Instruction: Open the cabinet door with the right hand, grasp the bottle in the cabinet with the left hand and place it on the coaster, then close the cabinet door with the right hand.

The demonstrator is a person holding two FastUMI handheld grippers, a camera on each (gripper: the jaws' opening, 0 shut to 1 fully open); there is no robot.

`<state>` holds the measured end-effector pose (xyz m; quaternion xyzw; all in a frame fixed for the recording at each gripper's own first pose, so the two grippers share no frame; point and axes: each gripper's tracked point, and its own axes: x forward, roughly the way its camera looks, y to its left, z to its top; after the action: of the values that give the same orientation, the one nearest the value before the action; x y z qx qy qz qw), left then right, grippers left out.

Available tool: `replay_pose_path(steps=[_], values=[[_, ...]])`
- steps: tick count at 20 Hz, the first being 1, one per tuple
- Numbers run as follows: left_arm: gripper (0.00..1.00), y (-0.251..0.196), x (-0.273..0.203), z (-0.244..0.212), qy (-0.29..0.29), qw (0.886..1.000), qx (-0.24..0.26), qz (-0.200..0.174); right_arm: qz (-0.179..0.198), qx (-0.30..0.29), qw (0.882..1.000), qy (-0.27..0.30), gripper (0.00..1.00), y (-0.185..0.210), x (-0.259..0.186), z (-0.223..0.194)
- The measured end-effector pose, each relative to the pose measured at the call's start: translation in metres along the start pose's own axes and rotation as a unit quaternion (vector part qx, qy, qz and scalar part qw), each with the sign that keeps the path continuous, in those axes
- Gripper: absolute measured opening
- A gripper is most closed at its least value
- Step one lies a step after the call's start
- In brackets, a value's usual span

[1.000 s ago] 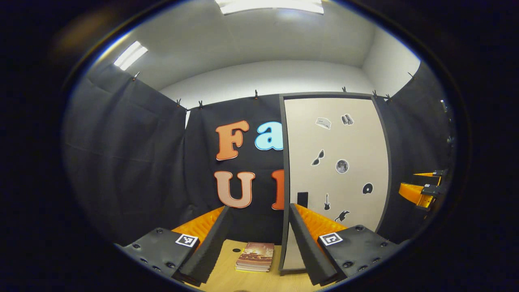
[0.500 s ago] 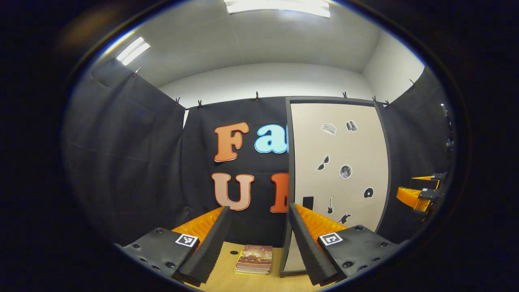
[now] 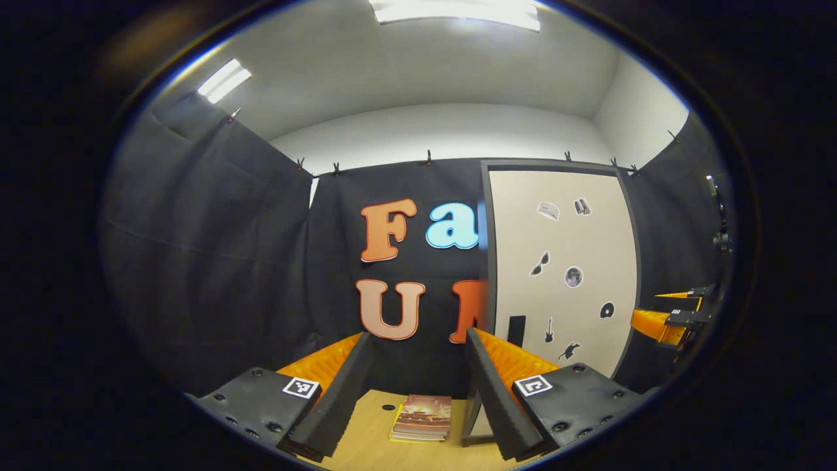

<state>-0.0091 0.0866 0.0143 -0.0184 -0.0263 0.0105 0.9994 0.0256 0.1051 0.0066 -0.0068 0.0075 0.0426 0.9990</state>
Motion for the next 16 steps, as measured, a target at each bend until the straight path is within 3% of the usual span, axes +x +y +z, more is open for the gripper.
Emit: replay_pose_path(steps=[13, 16], values=[[0.93, 0.103, -0.034, -0.021, 0.017, 0.994, 0.031, 0.104, 0.091, -0.017, 0.993, 0.071, 0.95, 0.124, 0.084, -0.059], [0.93, 0.128, -0.045, -0.026, 0.020, 0.991, 0.032, 0.129, 0.090, -0.024, 0.991, 0.100, 0.88, 0.145, 0.110, -0.077]])
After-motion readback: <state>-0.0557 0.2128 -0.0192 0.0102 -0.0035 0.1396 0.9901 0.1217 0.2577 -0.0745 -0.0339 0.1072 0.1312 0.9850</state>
